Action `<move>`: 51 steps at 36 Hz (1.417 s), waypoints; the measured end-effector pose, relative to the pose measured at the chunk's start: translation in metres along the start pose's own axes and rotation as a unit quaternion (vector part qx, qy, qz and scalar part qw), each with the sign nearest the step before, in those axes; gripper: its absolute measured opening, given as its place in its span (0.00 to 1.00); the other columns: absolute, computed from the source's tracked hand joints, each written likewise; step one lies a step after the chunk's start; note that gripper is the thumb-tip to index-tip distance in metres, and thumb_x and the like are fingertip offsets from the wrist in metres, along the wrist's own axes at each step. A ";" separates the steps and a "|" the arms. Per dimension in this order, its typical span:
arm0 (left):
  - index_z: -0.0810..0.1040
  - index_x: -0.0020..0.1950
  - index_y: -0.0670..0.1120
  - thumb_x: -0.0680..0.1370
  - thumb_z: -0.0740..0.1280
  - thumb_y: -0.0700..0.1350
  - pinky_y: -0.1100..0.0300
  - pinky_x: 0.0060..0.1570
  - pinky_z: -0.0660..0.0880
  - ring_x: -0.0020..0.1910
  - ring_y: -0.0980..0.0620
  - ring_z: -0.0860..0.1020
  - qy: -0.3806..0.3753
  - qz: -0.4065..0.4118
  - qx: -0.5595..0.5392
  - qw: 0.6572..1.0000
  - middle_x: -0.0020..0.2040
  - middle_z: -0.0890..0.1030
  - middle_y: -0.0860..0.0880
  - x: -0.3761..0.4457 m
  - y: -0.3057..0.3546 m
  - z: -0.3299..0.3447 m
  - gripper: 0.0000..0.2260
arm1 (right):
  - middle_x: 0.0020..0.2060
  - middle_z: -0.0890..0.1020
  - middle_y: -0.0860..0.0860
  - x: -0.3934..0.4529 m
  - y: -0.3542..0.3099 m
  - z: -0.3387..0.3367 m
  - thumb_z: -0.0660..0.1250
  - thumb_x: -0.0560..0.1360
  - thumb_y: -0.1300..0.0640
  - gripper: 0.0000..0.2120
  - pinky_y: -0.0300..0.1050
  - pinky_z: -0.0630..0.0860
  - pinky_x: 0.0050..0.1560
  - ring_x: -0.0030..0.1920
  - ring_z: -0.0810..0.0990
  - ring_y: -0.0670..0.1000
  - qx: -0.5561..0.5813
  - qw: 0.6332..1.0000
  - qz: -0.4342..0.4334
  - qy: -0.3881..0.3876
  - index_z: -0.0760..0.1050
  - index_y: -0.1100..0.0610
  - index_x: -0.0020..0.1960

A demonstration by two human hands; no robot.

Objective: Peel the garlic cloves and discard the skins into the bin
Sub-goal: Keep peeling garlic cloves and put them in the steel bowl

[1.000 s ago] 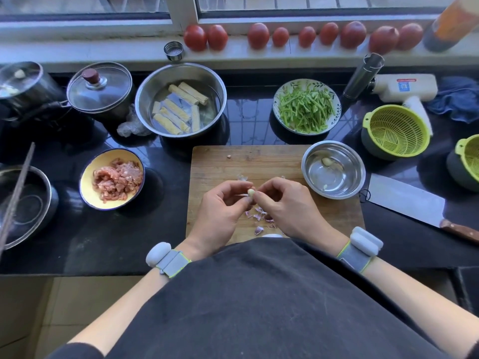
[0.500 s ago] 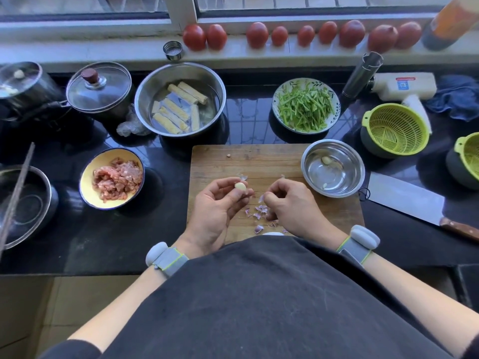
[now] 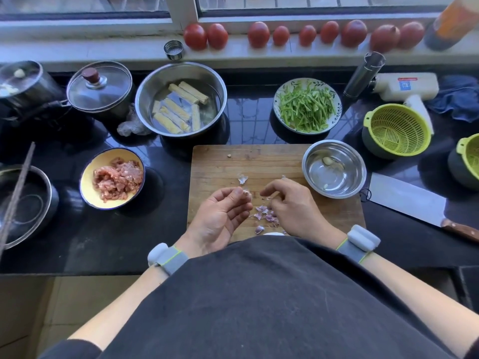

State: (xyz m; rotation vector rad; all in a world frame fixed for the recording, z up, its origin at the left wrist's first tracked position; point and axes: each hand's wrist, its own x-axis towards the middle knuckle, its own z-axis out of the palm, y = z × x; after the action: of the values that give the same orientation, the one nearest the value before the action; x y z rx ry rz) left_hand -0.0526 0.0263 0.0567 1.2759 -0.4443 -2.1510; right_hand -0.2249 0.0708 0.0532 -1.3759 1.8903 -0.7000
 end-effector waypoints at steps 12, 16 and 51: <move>0.81 0.47 0.40 0.71 0.73 0.44 0.63 0.38 0.79 0.36 0.50 0.81 -0.020 0.074 0.148 0.986 0.41 0.83 0.41 -0.003 0.000 0.006 0.09 | 0.36 0.86 0.52 -0.001 -0.014 0.001 0.76 0.73 0.67 0.02 0.42 0.82 0.41 0.36 0.85 0.49 0.237 0.971 0.032 -0.001 0.85 0.63 0.45; 0.83 0.52 0.37 0.77 0.71 0.39 0.59 0.41 0.79 0.38 0.48 0.81 -0.011 0.124 0.215 0.969 0.41 0.84 0.40 -0.004 -0.002 0.002 0.07 | 0.37 0.87 0.57 -0.002 -0.014 -0.001 0.73 0.75 0.68 0.03 0.46 0.84 0.43 0.39 0.87 0.55 0.289 0.954 0.077 -0.029 0.84 0.63 0.47; 0.80 0.51 0.38 0.82 0.66 0.41 0.60 0.37 0.81 0.39 0.47 0.84 0.050 0.029 0.089 0.994 0.41 0.84 0.43 -0.004 0.000 0.006 0.07 | 0.35 0.80 0.48 0.005 0.002 0.005 0.64 0.80 0.51 0.11 0.42 0.72 0.39 0.37 0.76 0.49 -0.024 0.995 0.093 -0.038 0.77 0.56 0.42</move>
State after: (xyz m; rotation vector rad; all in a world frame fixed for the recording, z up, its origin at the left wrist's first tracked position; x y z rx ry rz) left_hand -0.0562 0.0285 0.0621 1.4419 -0.6358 -2.0248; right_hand -0.2230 0.0670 0.0475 -1.2172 1.9559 -0.5071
